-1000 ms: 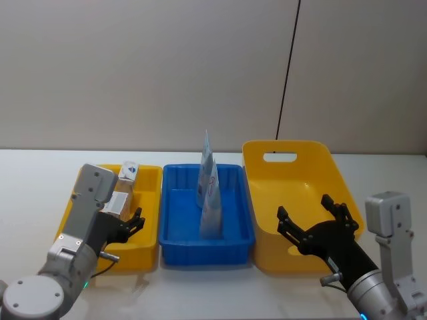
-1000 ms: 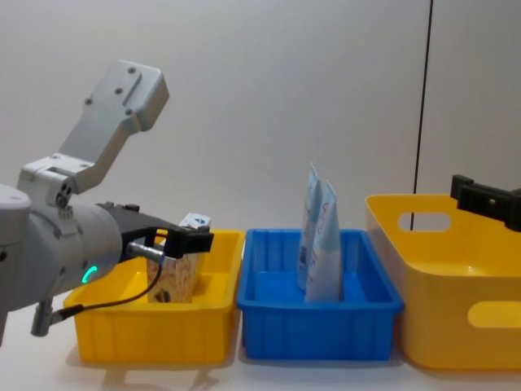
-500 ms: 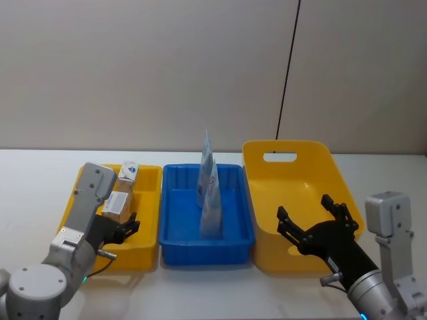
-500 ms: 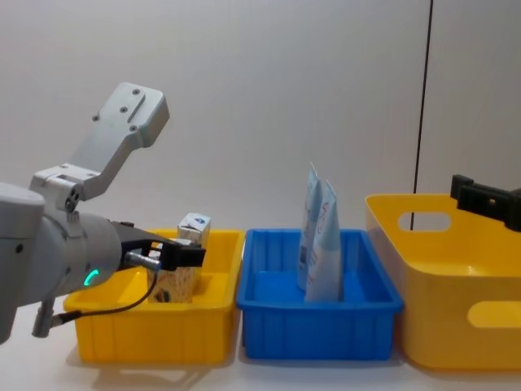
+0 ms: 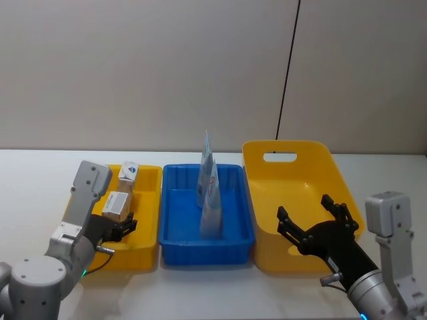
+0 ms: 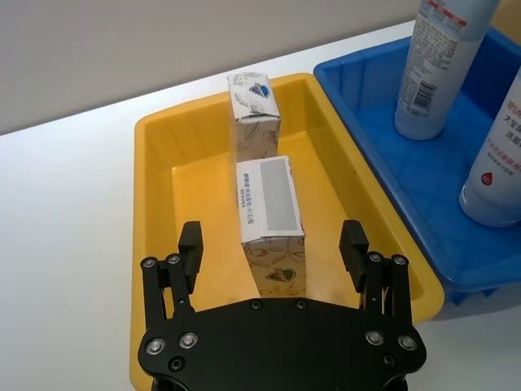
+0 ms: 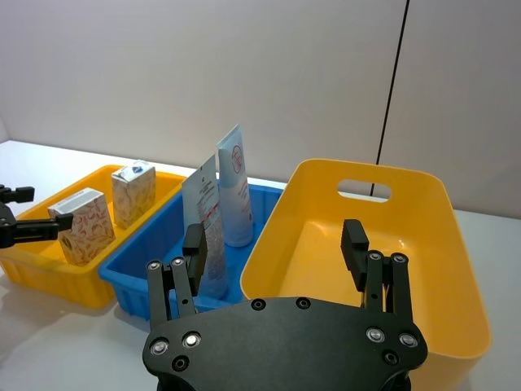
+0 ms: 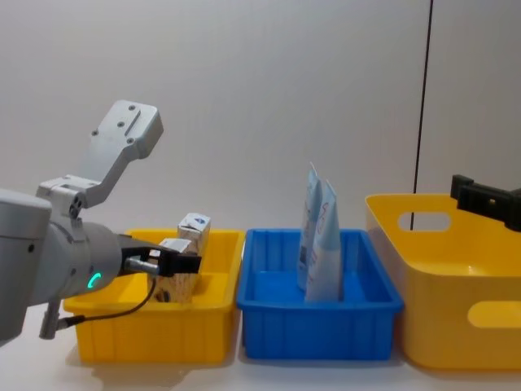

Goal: Bimanual collaborative sorting of washing and personal care products

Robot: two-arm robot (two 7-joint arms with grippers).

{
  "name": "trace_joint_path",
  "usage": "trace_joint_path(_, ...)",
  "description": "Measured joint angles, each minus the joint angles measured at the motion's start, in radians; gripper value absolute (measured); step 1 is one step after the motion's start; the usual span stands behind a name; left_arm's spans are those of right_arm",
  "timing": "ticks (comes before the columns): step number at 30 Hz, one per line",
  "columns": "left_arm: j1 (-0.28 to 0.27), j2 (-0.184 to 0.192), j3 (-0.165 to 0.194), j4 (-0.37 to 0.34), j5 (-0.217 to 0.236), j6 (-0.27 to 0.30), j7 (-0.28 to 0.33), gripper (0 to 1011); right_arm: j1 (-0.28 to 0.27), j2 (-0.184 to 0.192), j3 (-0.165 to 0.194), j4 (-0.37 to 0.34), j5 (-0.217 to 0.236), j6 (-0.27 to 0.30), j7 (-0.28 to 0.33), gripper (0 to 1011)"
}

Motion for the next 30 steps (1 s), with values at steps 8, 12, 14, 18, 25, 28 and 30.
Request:
trace_joint_path(8, -0.025, -0.015, -0.011, 0.059, -0.005, -0.016, -0.016, 1001, 0.0, 0.0, 0.0, 0.0, 0.0, 0.0, 0.0, 1000)
trace_joint_path(12, -0.035, -0.02, -0.015, 0.082, -0.006, -0.024, -0.024, 1001, 0.0, 0.0, 0.0, 0.0, 0.0, 0.0, 0.0, 1000)
trace_joint_path(14, -0.039, -0.023, -0.016, 0.091, -0.006, -0.027, -0.026, 1001, 0.0, 0.0, 0.0, 0.0, 0.0, 0.0, 0.0, 1000)
trace_joint_path(18, -0.047, -0.027, -0.02, 0.109, -0.006, -0.033, -0.033, 1001, 0.0, 0.0, 0.0, 0.0, 0.0, 0.0, 0.0, 1000)
trace_joint_path(25, -0.061, -0.036, -0.025, 0.146, -0.005, -0.049, -0.042, 1001, 0.0, 0.0, 0.0, 0.0, 0.0, 0.0, 0.0, 1000)
trace_joint_path(28, -0.069, -0.04, -0.027, 0.166, -0.004, -0.056, -0.046, 1001, 0.0, 0.0, 0.0, 0.0, 0.0, 0.0, 0.0, 1000)
trace_joint_path(30, -0.073, -0.043, -0.028, 0.175, -0.003, -0.061, -0.048, 1001, 0.0, 0.0, 0.0, 0.0, 0.0, 0.0, 0.0, 1000)
